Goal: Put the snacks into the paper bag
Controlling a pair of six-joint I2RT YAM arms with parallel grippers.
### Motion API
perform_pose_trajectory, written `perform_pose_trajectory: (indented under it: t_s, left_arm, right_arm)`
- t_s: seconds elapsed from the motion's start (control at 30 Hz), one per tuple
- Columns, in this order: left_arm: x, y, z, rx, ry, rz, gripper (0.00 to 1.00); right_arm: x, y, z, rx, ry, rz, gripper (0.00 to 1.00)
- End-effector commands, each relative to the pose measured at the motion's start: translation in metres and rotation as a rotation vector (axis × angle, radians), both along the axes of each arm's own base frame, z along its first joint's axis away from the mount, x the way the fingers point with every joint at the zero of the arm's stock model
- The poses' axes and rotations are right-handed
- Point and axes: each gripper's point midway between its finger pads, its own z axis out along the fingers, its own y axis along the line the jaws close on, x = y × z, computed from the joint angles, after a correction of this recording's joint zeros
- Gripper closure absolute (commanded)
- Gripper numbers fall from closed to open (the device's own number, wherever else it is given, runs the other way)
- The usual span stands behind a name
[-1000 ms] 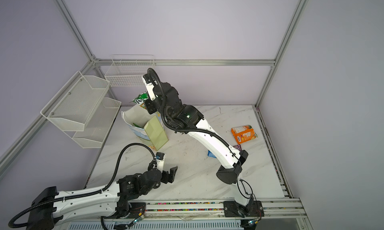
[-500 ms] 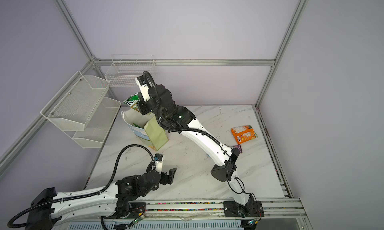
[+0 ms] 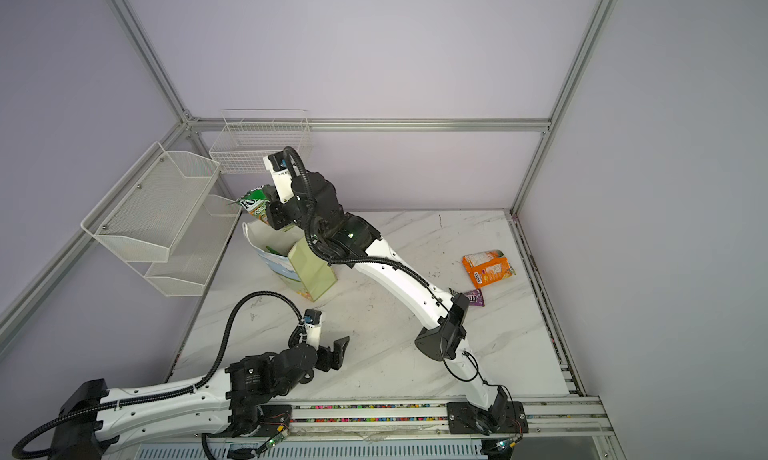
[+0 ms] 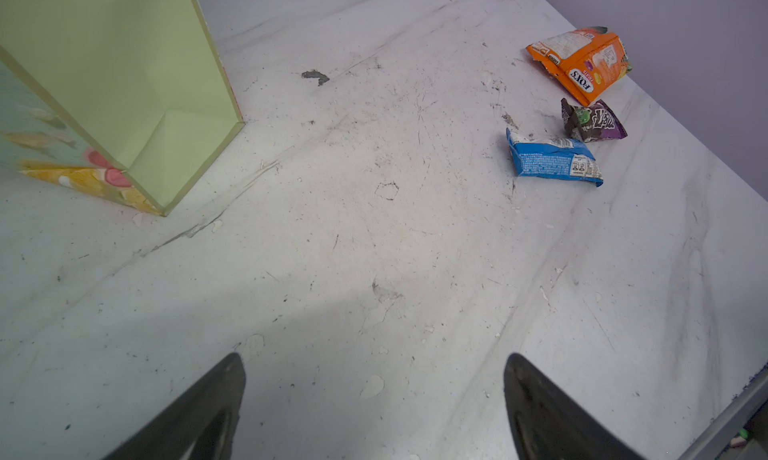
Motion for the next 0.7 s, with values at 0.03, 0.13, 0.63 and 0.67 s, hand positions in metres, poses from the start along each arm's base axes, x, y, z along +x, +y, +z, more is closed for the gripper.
perform_pose_trajectory:
  t_s: [0.03,0.13,0.63,0.67]
  left_arm:
    - [-0.001,0.008,-0.007,-0.003,-0.005,0.025,0.05]
    - [-0.002,0.009,-0.007,-0.006,-0.006,0.026,0.05]
    - [-0.004,0.012,-0.009,-0.008,-0.004,0.033,0.05]
    - [-0.004,0.012,-0.01,-0.005,-0.002,0.032,0.05]
  right_arm:
    - [-0.002,-0.001,0.034,0.137,-0.035,0.034,1.0]
    - [0.002,0.002,0.033,0.16,-0.02,0.048,1.0]
    - [0.022,0.009,0.021,0.262,0.064,0.115,1.0]
    - [0.023,0.009,0.021,0.27,0.069,0.121,1.0]
